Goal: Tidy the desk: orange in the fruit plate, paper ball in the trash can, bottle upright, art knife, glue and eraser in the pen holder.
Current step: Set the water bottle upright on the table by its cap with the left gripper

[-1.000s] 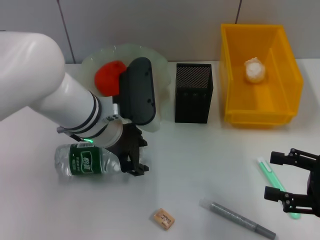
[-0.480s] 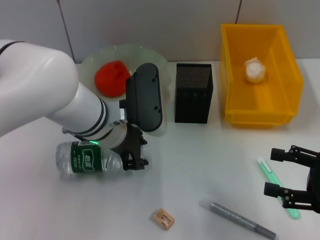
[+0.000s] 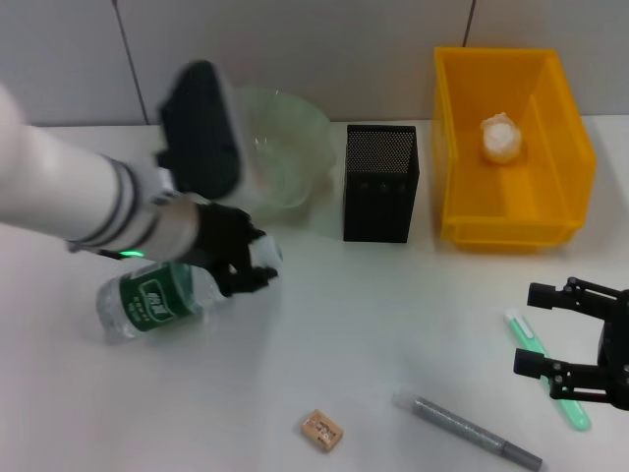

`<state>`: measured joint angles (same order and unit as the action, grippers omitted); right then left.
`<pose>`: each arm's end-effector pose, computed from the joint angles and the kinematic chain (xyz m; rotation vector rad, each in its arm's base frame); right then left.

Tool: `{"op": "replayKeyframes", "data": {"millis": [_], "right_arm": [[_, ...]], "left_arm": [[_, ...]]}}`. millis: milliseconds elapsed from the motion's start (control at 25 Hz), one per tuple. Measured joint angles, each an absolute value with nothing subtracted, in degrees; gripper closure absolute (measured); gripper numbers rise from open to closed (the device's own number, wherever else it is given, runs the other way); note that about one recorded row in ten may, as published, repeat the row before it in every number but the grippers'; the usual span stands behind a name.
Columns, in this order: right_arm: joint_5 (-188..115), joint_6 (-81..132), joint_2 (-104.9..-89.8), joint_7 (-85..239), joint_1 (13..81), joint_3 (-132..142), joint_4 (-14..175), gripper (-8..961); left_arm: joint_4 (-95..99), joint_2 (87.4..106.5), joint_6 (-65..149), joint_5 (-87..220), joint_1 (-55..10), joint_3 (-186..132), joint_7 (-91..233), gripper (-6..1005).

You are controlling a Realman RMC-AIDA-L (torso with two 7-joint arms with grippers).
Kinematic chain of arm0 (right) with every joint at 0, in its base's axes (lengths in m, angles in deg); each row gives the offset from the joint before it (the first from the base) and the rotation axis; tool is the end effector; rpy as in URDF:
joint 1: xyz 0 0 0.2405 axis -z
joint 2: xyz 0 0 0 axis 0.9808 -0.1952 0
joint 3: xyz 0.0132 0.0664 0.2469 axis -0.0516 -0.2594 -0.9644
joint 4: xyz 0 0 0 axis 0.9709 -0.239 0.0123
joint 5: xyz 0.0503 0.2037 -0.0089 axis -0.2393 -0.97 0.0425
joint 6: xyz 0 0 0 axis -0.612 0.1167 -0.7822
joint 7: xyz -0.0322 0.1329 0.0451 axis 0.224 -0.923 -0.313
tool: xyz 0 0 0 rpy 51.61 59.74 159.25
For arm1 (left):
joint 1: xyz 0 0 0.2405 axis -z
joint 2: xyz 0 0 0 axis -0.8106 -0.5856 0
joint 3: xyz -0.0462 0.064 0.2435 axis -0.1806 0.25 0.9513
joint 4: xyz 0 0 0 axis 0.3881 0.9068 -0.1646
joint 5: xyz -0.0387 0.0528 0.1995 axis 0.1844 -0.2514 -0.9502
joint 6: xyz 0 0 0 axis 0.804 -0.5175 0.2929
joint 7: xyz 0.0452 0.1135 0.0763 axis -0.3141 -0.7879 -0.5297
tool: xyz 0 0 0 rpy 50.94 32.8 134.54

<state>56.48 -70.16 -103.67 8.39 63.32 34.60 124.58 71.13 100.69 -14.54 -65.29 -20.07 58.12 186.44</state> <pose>0.2964 0.2550 0.0438 -2.6526 0.4726 0.8487 -0.1665 0.3812 -0.0415 -2.6920 -0.0122 0.4198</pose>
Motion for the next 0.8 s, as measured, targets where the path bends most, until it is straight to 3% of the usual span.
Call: {"op": "replayKeyframes", "data": {"millis": [800], "right_arm": [[56.5, -70.2, -103.71, 8.1, 60.7, 34.6, 123.2, 113]], "left_arm": [[74.6, 100.53, -21.4, -34.1, -35.1, 29.7, 175.5, 529]]}}
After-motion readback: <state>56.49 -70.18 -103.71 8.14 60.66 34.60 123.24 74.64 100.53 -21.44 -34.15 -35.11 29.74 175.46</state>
